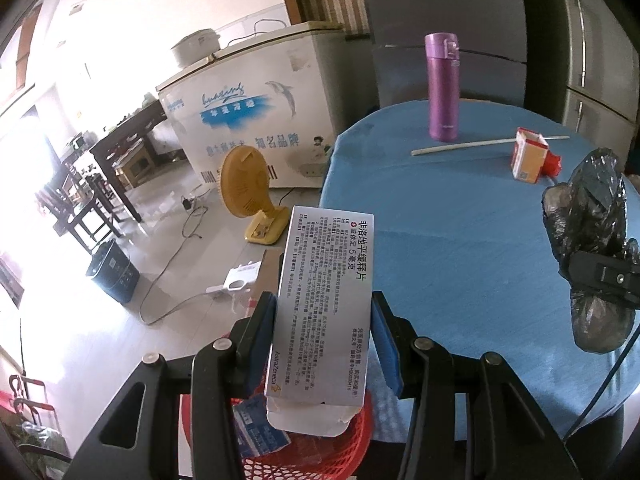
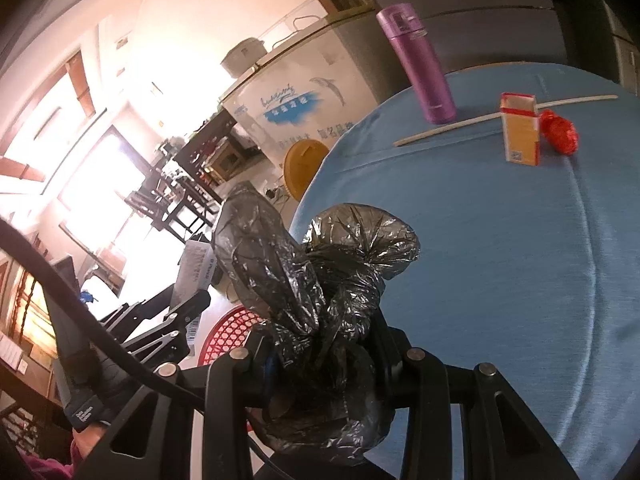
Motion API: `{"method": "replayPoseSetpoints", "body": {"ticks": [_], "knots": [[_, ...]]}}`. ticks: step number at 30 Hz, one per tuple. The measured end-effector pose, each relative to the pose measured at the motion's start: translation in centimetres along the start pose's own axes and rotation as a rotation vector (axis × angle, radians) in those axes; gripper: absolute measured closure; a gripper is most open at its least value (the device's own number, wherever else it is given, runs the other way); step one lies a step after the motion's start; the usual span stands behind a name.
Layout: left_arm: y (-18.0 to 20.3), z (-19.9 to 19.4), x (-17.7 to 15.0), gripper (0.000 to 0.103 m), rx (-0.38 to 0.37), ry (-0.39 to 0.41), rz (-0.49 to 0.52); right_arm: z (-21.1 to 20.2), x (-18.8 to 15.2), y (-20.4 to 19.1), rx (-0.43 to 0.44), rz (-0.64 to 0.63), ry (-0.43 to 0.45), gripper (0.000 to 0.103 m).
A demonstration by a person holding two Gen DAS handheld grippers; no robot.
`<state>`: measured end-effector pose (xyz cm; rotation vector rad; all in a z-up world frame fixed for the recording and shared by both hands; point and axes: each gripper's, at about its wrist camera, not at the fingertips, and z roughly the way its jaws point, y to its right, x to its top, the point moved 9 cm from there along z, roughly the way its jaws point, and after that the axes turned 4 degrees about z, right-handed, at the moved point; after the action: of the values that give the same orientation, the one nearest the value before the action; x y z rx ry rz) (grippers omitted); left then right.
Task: Collect trash
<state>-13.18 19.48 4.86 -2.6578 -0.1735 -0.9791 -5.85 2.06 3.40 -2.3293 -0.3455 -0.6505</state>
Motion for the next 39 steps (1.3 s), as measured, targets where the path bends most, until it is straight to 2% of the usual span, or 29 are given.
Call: {"method": "replayPoseSetpoints", "body": {"ticks": [19,39], "knots": [[-5.1,1.4,-2.6,0.054,0.067,-0.052,-0.078,5.4,-1.3,-6.3,0.049,-0.141,-0.108,0.063],[-7.7,2.3,-4.5,0.054,0.099,-0.089,-0.109,9.9,-2.4,-8.1,0.082,-0.184,-0.202,0.063]]}}
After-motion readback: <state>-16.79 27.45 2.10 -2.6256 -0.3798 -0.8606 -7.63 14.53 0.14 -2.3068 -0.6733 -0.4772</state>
